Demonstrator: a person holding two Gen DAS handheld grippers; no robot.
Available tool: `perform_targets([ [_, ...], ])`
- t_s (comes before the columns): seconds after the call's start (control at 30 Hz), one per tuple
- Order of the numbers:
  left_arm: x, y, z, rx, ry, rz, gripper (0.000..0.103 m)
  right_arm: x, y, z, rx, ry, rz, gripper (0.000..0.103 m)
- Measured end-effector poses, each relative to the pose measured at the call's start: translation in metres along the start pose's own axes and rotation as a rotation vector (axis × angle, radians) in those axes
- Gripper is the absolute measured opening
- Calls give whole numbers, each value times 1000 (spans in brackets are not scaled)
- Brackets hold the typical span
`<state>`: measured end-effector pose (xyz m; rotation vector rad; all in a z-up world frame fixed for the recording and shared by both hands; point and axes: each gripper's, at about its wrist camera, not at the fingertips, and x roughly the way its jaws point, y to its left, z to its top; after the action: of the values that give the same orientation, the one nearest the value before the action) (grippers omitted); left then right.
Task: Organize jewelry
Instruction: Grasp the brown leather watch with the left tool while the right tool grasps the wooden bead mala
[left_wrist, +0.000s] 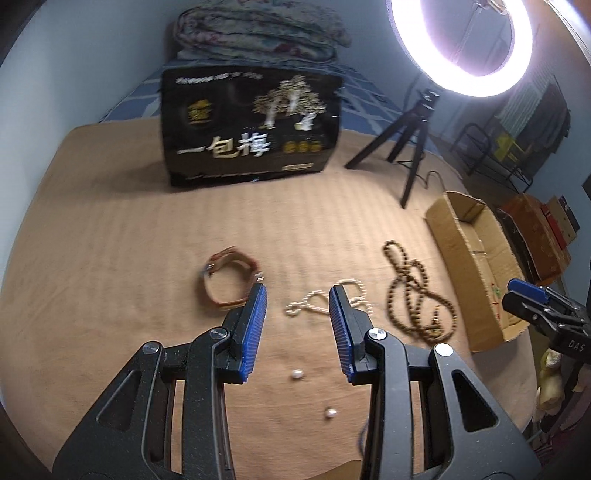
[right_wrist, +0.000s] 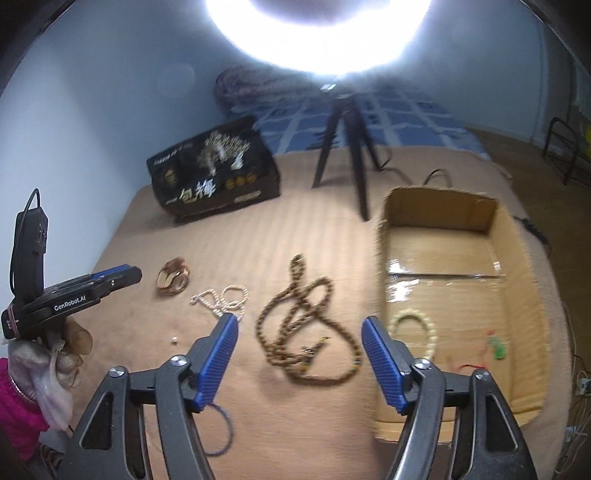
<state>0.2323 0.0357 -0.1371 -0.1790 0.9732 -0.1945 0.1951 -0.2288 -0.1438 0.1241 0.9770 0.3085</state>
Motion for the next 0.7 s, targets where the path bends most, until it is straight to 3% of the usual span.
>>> perform_targets([
  [0.2, 14, 28, -4, -42, 31, 14, 35, 34, 18, -1, -29, 82, 1, 56],
  [0.7, 50, 35, -2, -25, 84, -2, 35, 103, 40, -2, -60, 212, -40, 50],
])
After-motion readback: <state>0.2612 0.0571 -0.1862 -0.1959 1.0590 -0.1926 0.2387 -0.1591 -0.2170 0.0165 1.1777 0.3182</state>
